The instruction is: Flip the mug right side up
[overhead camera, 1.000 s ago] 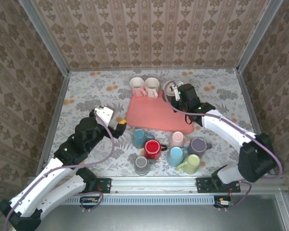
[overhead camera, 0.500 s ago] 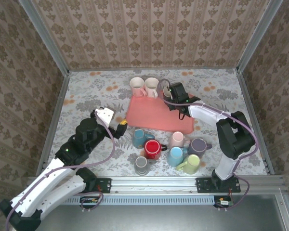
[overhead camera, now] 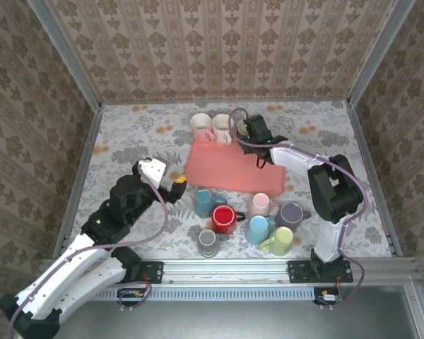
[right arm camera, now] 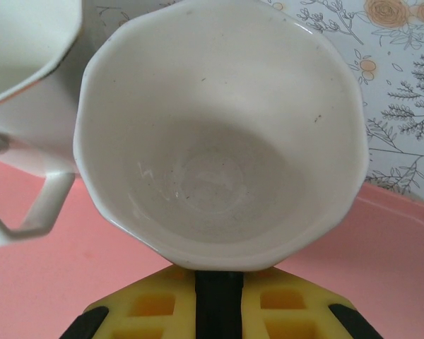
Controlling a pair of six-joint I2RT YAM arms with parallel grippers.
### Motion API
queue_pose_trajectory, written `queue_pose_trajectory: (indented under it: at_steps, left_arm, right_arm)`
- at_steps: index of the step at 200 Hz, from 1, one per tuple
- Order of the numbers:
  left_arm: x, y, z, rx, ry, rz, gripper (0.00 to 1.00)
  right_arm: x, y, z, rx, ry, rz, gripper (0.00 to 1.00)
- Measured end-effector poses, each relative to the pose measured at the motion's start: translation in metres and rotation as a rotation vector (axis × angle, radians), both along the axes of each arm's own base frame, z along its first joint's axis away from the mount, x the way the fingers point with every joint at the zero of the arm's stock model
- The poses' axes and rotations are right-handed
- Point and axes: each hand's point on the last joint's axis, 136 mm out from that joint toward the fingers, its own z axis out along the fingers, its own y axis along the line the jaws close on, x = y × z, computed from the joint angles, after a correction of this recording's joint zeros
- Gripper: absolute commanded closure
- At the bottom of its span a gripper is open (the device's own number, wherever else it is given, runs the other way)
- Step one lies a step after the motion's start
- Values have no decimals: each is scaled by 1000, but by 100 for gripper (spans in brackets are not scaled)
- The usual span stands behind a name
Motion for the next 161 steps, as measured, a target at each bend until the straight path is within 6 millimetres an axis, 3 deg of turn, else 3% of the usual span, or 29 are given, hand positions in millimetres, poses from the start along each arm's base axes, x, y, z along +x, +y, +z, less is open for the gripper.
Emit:
queue_pose_trajectory:
  at_steps: [30, 69, 161]
  left_arm:
    - [0, 0, 0, -3, -3, 0, 0]
    - [1, -1, 2, -6, -8, 1, 0]
    - [1, 0, 1, -5, -8, 4, 0]
  right_arm:
    - [1, 3, 0, 25, 1, -1, 92]
    - [1, 4, 0, 30, 2, -1, 70]
    - [5, 9, 14, 60, -25, 14, 53]
